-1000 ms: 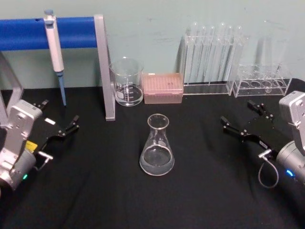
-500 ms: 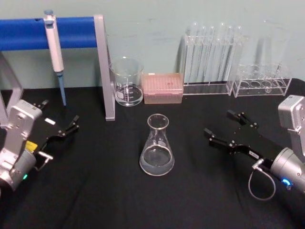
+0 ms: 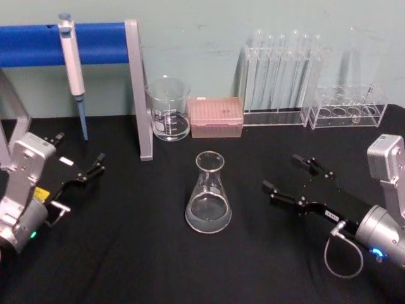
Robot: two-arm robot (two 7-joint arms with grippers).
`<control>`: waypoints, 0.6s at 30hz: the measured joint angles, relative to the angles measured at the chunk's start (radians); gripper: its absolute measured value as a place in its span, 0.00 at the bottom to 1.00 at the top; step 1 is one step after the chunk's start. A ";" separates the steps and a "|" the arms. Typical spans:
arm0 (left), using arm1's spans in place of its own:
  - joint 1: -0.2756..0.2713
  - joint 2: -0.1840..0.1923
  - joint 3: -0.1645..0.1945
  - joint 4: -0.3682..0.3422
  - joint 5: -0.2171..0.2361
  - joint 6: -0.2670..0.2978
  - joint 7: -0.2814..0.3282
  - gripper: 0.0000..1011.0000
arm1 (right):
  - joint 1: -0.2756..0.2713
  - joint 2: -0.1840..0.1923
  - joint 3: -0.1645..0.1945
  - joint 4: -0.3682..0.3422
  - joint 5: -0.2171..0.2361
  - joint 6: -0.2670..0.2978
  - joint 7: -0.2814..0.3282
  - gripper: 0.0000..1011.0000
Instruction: Grasp the erlenmeyer flask with one hand, shake it three times, then place it back.
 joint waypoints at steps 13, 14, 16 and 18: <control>0.000 0.000 0.000 0.000 0.000 0.000 0.000 0.99 | -0.011 -0.020 -0.002 -0.014 -0.025 0.023 0.048 0.99; 0.000 0.000 0.000 0.000 0.000 0.000 0.000 0.99 | -0.011 -0.022 -0.003 -0.014 -0.027 0.024 0.050 0.99; 0.000 0.000 0.000 0.000 0.000 0.000 0.000 0.99 | -0.005 -0.030 -0.007 -0.013 -0.035 0.029 0.065 0.99; 0.000 0.000 0.000 0.000 0.000 0.000 0.000 0.99 | -0.002 -0.034 -0.010 -0.012 -0.039 0.032 0.071 0.99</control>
